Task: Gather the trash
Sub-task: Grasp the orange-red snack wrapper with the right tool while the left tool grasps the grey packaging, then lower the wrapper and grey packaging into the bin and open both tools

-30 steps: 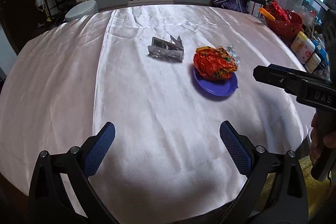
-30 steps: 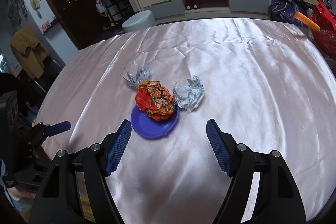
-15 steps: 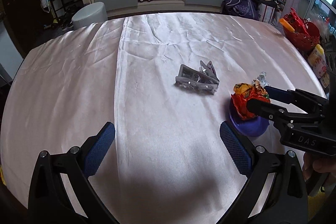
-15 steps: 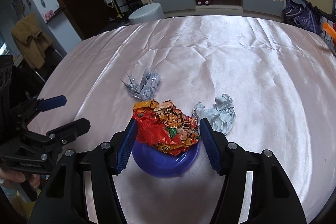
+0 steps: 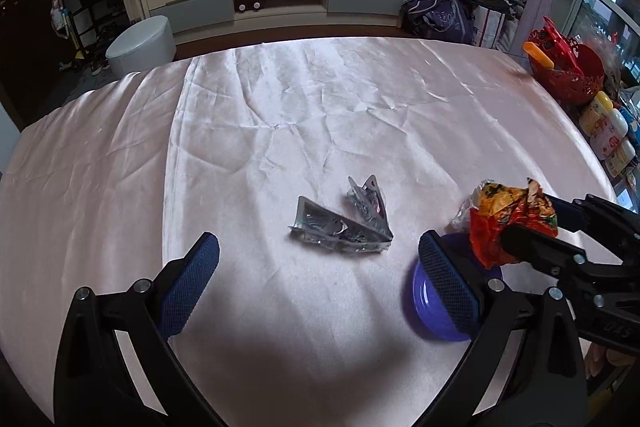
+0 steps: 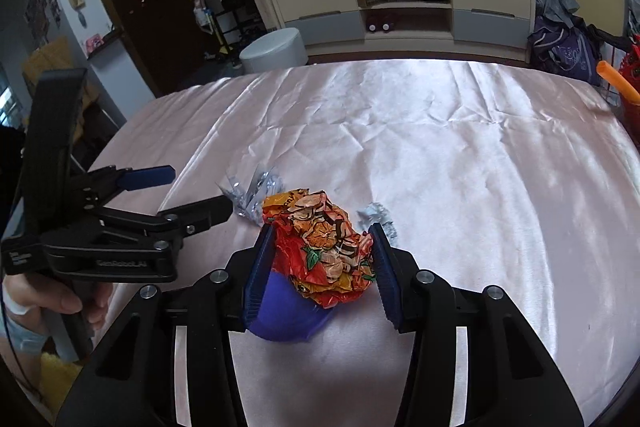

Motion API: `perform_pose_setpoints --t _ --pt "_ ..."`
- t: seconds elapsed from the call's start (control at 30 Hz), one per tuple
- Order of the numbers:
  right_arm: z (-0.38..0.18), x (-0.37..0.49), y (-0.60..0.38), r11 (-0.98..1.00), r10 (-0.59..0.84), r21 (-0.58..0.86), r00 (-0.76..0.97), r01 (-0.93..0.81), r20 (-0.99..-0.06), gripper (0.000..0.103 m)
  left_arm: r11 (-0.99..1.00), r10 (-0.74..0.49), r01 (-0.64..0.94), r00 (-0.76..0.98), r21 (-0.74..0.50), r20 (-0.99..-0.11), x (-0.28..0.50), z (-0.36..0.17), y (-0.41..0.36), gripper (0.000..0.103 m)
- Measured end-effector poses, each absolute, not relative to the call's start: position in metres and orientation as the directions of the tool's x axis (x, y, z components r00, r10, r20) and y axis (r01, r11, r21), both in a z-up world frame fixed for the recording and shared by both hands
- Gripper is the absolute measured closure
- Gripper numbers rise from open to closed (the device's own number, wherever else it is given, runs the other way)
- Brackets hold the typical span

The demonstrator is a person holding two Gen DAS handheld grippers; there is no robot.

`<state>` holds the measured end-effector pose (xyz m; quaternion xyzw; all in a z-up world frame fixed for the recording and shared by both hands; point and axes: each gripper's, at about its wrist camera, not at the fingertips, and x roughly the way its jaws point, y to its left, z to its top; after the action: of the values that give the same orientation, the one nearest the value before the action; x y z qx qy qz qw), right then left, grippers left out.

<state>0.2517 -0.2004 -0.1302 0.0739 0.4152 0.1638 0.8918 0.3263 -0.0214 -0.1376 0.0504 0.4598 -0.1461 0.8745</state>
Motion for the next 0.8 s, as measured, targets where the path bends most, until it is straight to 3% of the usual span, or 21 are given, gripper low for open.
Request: perform_pose_setpoints --t 0.27,0.4,0.5,0.8 --pt "-0.133 0.259 -0.218 0.93 0.365 0.307 0.599 -0.201 -0.712 0.054 0.949 -0.208 0.312 0.507 -0.046 -0.837 0.352 -0.158 -0.039 0.011" --pt "-0.133 0.26 -0.218 0.927 0.373 0.317 0.595 -0.202 -0.712 0.054 0.944 -0.215 0.325 0.483 -0.054 -0.848 0.359 -0.165 -0.045 0.035" --pt "-0.13 0.261 -0.219 0.927 0.372 0.314 0.6 -0.204 -0.708 0.054 0.94 -0.214 0.337 0.473 -0.049 -0.855 0.356 -0.169 -0.048 0.044" --pt "-0.114 0.239 -0.221 0.926 0.375 0.308 0.622 -0.218 -0.688 0.054 0.939 -0.22 0.343 0.528 -0.031 -0.82 0.322 -0.133 -0.04 0.044"
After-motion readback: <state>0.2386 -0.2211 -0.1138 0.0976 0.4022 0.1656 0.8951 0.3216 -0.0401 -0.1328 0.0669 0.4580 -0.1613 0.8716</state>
